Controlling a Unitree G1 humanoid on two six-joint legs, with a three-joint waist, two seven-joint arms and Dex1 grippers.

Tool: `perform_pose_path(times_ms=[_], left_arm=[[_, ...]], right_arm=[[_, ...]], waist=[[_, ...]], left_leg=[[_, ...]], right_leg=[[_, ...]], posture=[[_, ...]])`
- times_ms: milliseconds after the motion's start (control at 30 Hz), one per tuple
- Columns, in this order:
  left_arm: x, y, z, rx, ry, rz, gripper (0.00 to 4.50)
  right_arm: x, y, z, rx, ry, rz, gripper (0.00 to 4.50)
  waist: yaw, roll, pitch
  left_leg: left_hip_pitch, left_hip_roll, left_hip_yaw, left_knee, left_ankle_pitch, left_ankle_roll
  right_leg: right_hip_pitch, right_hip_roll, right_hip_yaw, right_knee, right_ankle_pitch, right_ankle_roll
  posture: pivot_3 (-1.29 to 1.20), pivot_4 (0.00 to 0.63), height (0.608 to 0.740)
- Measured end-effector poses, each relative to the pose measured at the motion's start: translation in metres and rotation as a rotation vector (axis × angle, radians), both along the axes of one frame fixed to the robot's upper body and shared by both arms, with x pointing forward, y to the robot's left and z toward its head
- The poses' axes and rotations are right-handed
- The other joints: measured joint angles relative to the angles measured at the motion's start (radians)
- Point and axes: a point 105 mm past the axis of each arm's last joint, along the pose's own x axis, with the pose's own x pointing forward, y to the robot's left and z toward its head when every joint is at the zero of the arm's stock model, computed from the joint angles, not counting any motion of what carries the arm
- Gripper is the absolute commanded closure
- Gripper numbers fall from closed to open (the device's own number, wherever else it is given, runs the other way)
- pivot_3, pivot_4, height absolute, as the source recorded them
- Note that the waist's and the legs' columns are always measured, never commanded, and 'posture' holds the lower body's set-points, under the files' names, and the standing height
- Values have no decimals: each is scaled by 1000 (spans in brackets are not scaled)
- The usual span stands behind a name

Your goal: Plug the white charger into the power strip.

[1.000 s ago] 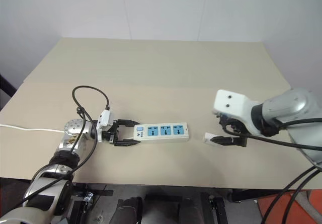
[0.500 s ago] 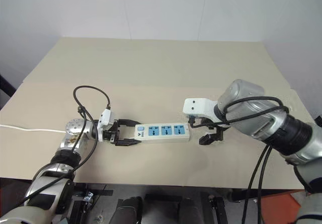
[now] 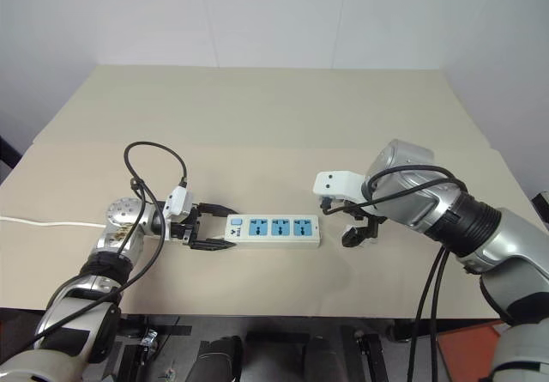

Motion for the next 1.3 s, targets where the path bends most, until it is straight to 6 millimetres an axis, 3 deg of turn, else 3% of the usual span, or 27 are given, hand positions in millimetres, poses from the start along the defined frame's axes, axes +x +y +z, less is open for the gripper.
perform_pose_path(times_ms=[167, 533, 800, 933, 1100, 1200, 1300], left_arm=[[0, 0, 0, 0, 0, 0, 1277], [0, 0, 0, 1, 0, -2, 1277], [0, 1, 0, 2, 0, -3, 1277], [0, 3, 1, 8, -2, 0, 1277], [-1, 2, 1, 10, -6, -4, 1277], [-1, 2, 1, 9, -6, -5, 1277], [-1, 2, 1, 8, -6, -2, 1277]], right_arm=[[2, -6, -6, -14, 9, -16, 0], [3, -5, -16, -11, 34, -31, 3403], [5, -5, -13, -26, 1, 10, 3409], [8, 19, 19, 104, -140, 166, 3409], [6, 69, 80, 618, -342, 349, 3409], [-4, 84, 87, 969, -332, 374, 3409], [-9, 89, 77, 1170, -272, 328, 3409]], waist=[[0, 0, 0], [0, 0, 0], [0, 0, 0], [-3, 0, 0], [-1, -3, -1], [3, -4, -1], [4, -3, -1]], left_leg=[[0, 0, 0, 0, 0, 0], [0, 0, 0, 0, 0, 0], [0, 0, 0, 0, 0, 0], [0, 0, 0, 0, 0, 0], [1, 0, -1, -1, 0, 0], [0, 0, -2, -1, 0, 0], [1, 0, -2, -1, 0, 0]], right_leg=[[0, 0, 0, 0, 0, 0], [0, 0, 0, 0, 0, 0], [0, 0, 0, 0, 0, 0], [0, 0, 0, 0, 0, 0], [1, 1, -1, 0, 0, 0], [2, 0, -1, -1, 0, 0], [2, 0, -1, 1, 0, 0]], posture=[[0, 150, 740], [0, 150, 740], [0, 150, 740], [0, 150, 740], [0, 150, 740], [0, 150, 740], [0, 150, 740]])
